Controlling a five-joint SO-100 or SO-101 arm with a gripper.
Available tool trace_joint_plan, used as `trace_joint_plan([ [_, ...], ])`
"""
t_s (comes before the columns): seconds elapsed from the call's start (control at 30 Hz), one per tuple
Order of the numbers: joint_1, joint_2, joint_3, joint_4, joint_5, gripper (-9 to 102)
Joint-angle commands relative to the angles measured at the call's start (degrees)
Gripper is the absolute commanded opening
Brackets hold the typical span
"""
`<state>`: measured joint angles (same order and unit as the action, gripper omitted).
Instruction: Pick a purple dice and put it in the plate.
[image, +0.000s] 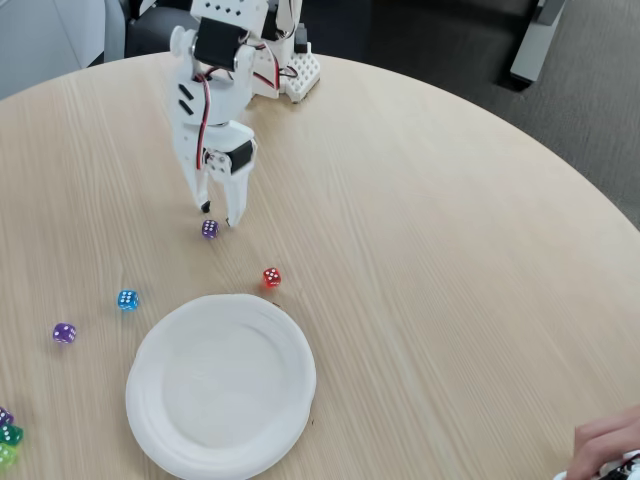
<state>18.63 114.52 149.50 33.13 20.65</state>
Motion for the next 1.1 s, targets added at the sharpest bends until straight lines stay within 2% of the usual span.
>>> trace_joint_plan([
  [0.0,0.3,0.0,-1.7,-0.6,-0.7,16],
  [0.13,-0.2,0.0,-1.8,-1.9,-1.1,16],
  [0.43,-0.7,-0.5,-1.6,-14.3,-1.6,16],
  [1.07,0.0,-4.2,-0.9,-14.9,-1.2,14],
])
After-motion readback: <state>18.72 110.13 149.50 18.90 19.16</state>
